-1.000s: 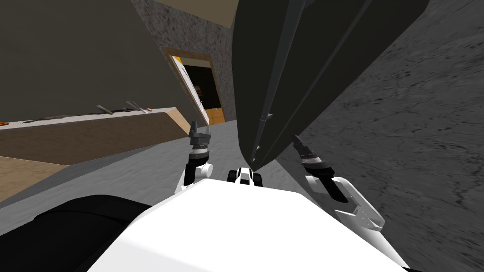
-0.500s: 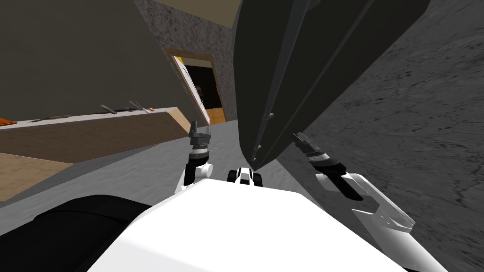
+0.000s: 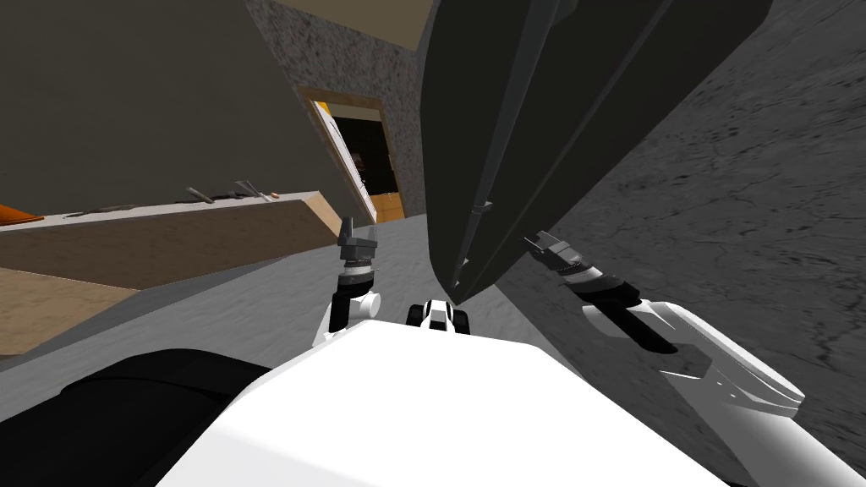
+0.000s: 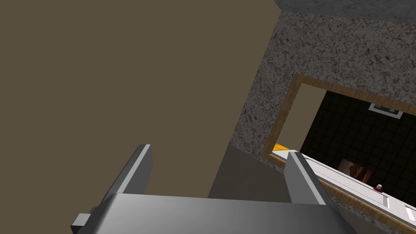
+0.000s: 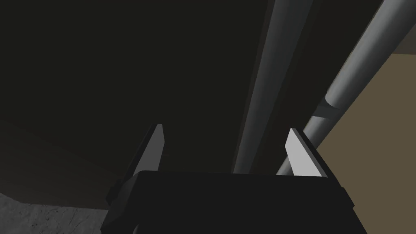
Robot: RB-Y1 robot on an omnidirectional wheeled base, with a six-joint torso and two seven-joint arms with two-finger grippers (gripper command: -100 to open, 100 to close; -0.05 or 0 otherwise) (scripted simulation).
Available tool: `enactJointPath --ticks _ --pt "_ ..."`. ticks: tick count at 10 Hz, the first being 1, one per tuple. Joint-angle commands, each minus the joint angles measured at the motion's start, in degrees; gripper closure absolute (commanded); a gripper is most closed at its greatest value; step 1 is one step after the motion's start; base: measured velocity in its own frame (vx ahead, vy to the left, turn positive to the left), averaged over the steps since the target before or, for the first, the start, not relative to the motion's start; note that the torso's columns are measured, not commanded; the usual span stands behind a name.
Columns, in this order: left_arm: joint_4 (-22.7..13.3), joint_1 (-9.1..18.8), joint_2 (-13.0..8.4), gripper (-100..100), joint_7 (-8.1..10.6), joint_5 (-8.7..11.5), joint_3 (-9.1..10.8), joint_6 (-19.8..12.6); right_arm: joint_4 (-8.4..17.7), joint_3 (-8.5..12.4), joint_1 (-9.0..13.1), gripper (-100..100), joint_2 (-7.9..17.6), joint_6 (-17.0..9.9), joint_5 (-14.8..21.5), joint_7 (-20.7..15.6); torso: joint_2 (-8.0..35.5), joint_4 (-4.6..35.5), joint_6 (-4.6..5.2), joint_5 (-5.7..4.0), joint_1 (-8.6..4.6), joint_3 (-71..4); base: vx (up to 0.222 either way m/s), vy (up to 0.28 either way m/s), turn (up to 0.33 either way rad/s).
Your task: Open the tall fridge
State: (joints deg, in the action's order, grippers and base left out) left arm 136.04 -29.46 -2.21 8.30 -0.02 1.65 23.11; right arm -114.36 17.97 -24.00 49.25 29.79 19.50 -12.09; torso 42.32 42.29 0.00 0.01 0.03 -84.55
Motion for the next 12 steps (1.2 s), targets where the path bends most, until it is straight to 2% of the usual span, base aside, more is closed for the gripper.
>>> enactJointPath --ticks 1,2,3,4,5,6,7,8,10,11,12 --pt "0.0 0.0 0.0 0 0.0 0.0 0.0 0.0 1.6 2.2 0.8 -100 4.6 0.8 2.7 -1.5 0.0 0.0 0.0 0.0 -0.01 0.0 -0.029 0.021 0.041" --pt "0.0 0.0 0.0 0 0.0 0.0 0.0 0.0 1.6 2.2 0.8 -100 6.4 0.8 2.7 -1.5 0.0 0.0 -0.01 -0.01 -0.02 0.0 -0.028 0.019 0.017" --pt "0.0 0.0 0.0 0 0.0 0.0 0.0 0.0 1.6 2.2 0.8 -100 7.1 0.8 2.7 -1.5 0.0 0.0 0.01 -0.01 -0.03 0.0 -0.014 0.012 -0.008" --pt "0.0 0.0 0.0 0 0.0 0.0 0.0 0.0 2.8 3.5 1.4 -100 9.3 1.3 4.5 -2.5 -0.1 0.0 0.01 -0.02 -0.06 0.0 -0.023 0.019 0.035" --pt "0.0 0.0 0.0 0 0.0 0.0 0.0 0.0 2.8 3.5 1.4 -100 11.0 1.3 4.5 -2.5 -0.1 0.0 -0.01 -0.01 -0.03 0.0 -0.024 0.017 0.029" --pt "0.0 0.0 0.0 0 0.0 0.0 0.0 0.0 4.2 4.9 2.1 -100 12.8 1.9 6.1 -3.4 0.0 0.0 0.0 -0.01 -0.03 0.0 -0.03 0.02 0.044" --pt "0.0 0.0 0.0 0 0.0 0.0 0.0 0.0 4.2 4.9 2.1 -100 14.5 1.9 6.1 -3.4 0.0 0.0 0.0 0.0 -0.01 0.0 -0.027 0.018 0.022" --pt "0.0 0.0 0.0 0 0.0 0.0 0.0 0.0 5.6 6.2 2.8 -100 16.3 2.6 7.7 -4.4 0.0 0.0 0.0 -0.01 -0.02 0.0 -0.034 0.028 0.066" --pt "0.0 0.0 0.0 0 0.0 0.0 0.0 0.0 5.6 6.2 2.8 -100 18.6 2.6 7.7 -4.4 0.0 0.0 0.01 -0.01 -0.03 0.0 -0.019 0.012 0.007" --pt "0.0 0.0 0.0 0 0.0 0.0 0.0 0.0 7.1 7.5 3.5 -100 20.8 3.2 9.2 -5.3 -0.1 0.0 0.02 -0.03 -0.09 0.0 -0.022 0.012 0.065" --pt "0.0 0.0 0.0 0 0.0 0.0 0.0 0.0 7.1 7.5 3.5 -100 22.3 3.2 9.2 -5.3 -0.1 0.0 -0.02 -0.01 -0.04 0.0 -0.021 0.01 0.034"
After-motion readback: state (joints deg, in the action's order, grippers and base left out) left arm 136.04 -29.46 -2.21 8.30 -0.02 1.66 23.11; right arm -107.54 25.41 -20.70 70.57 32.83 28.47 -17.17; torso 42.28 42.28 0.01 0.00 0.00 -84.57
